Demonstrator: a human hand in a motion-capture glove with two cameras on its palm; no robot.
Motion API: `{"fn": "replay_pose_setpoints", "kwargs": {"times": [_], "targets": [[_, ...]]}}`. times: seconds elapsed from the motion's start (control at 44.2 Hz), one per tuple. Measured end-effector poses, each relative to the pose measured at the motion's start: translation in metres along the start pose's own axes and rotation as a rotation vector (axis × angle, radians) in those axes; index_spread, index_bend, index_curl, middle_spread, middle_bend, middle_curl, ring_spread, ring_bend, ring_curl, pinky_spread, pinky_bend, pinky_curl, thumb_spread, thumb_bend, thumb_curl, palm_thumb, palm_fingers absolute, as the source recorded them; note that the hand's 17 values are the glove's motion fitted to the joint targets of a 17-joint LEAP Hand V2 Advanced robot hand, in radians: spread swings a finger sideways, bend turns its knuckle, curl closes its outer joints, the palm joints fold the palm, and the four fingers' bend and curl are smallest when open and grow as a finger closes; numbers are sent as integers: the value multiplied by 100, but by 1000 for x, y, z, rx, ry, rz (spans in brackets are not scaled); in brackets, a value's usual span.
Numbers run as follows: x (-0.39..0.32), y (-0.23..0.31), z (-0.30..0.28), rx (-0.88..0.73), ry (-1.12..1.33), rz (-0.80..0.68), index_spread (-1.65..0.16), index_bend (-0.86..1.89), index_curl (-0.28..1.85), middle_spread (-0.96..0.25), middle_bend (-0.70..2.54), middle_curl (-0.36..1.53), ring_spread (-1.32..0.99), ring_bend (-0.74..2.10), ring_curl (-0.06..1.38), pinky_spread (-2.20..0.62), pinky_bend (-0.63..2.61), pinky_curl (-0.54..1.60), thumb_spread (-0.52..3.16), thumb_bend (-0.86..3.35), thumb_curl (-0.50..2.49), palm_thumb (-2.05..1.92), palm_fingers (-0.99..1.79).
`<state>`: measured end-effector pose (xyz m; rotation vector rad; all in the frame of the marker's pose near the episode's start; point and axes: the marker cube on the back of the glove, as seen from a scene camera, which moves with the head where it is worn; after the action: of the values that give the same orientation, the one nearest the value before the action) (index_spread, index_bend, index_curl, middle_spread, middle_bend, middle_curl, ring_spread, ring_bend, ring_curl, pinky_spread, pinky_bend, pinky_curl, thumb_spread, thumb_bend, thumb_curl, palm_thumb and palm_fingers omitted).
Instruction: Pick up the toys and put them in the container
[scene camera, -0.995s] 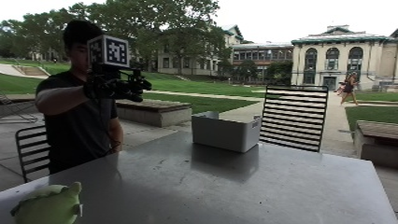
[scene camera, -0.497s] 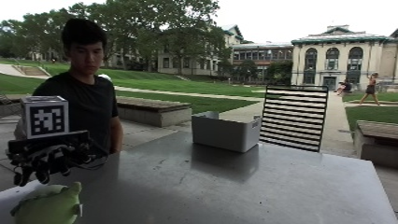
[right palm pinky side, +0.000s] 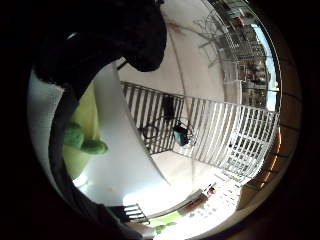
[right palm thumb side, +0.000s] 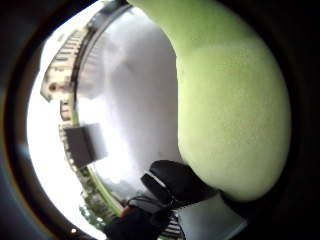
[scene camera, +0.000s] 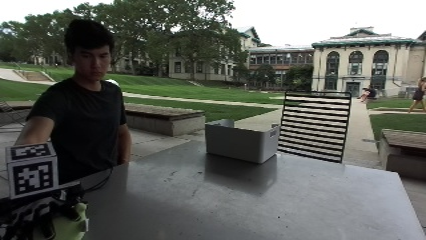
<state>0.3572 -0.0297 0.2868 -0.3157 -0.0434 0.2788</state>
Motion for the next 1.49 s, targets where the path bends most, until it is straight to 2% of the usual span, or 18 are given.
{"fn": "replay_pose_setpoints", "kwargs": {"times": [0.249,0.384,0.452,0.565,0.633,0.723,0.882,1.063,1.176,1.311,1.492], "targets": [[-1,5,36,-58,-37,-2,-34,11,17,-17,24,42,-21,61,31,-9,114,34,112,23,35,50,7],[0,12,35,-68,-29,2,-35,2,11,-27,32,44,-41,91,37,-33,122,34,118,31,40,66,42],[0,14,33,-58,-50,9,-35,5,10,-31,38,47,-46,98,41,-39,122,35,118,34,42,71,48],[0,17,30,-10,-86,13,-36,6,7,-38,50,51,-49,107,43,-44,124,35,107,40,49,86,75],[-3,16,28,52,-75,32,-38,10,5,-39,61,55,-46,117,46,-47,116,33,108,48,53,96,99],[-10,15,23,94,-33,43,-38,16,6,-40,72,59,-43,122,48,-49,102,31,111,56,57,104,117],[-14,21,16,135,-18,39,-38,21,10,-39,83,63,-40,120,49,-51,89,31,102,61,64,108,121],[-35,24,-8,147,-79,46,-38,20,13,-39,76,62,-40,117,47,-49,86,32,61,40,69,89,113],[-60,25,-37,159,-82,55,-39,15,13,-41,64,60,-41,111,45,-47,91,35,55,30,70,77,101],[-100,18,-83,298,-51,40,-40,12,11,-44,56,59,-43,106,45,-46,99,39,55,25,73,73,89],[-170,22,-152,348,-63,4,-41,13,9,-47,50,60,-45,103,43,-45,103,40,58,23,77,71,86]]}}
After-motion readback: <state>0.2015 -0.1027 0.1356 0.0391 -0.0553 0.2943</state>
